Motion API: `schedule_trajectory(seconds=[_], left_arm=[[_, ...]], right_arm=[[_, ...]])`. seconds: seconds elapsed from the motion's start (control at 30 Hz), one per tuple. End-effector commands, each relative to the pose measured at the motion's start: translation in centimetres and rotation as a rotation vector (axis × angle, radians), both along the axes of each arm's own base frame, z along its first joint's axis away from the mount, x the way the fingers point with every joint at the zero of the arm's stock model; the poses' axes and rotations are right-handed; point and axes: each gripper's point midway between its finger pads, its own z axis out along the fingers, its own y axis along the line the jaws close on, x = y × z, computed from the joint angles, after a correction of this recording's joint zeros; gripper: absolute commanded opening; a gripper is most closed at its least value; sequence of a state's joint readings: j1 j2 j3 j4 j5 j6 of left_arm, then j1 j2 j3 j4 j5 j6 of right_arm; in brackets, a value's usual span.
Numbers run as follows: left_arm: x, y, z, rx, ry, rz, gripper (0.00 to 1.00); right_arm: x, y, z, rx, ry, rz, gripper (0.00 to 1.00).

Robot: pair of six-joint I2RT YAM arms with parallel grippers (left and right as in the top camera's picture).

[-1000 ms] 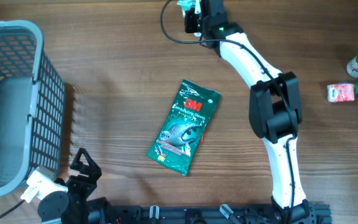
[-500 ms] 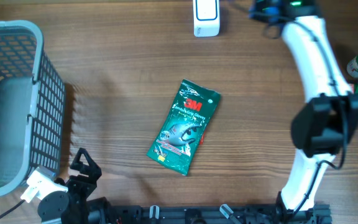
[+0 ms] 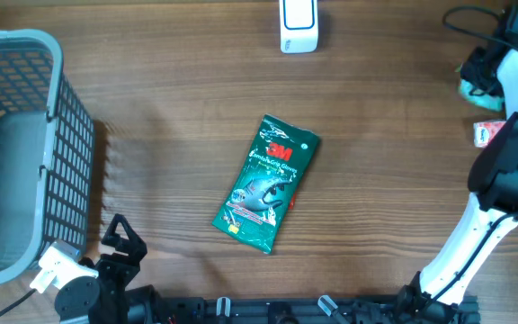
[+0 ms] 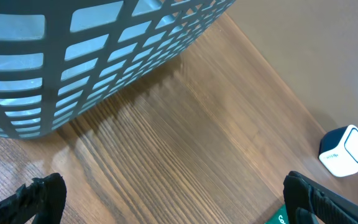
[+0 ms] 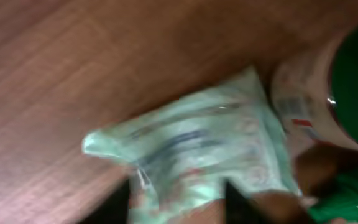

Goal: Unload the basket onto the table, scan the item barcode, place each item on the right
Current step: 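Carry the wipes pack to the right edge and release it, then move the right gripper to the green 3M glove pack and grasp it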

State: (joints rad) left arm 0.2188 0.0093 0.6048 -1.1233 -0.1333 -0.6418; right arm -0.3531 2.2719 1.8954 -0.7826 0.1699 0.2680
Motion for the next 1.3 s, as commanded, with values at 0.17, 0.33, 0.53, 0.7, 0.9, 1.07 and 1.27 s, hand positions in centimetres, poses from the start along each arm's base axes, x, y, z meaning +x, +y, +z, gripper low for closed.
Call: schedule_trajectory(seconds=[0.17, 0.33, 0.53, 0.7, 0.9, 1.07, 1.27], left_arm=[[-0.1, 0.2, 0.0, 0.002, -0.002, 0.016, 1.0], [-0.1, 0.2, 0.0, 0.002, -0.002, 0.016, 1.0], [-0.1, 0.2, 0.0, 0.002, -0.002, 0.016, 1.0], [-0.1, 0.2, 0.0, 0.002, -0.002, 0.016, 1.0], [-0.1, 0.2, 0.0, 0.002, -0.002, 0.016, 1.0], [-0.1, 0.2, 0.0, 0.001, -0.002, 0.016, 1.0], [-0.1, 0.2, 0.0, 0.002, -0.002, 0.016, 1.0]], right_arm=[[-0.9, 4.2, 15.1, 0.12, -0.28, -0.133, 1.0], [-5.1, 12.9, 19.1, 0.377, -0.245, -0.112, 1.0], [-9.8, 28.5, 17.5, 0.695, 0.026, 0.03, 1.0], [-12.5, 40.0, 12.1, 0.618, 0.157, 0.314, 1.0], [-15.8, 49.2, 4.7, 0.506, 0.209, 0.455, 1.0], [-17.3, 50.2, -0.7, 0.345, 0.258, 0.347, 1.0], [-17.6, 50.1, -3.6, 0.312, 0.295, 0.275, 0.99]])
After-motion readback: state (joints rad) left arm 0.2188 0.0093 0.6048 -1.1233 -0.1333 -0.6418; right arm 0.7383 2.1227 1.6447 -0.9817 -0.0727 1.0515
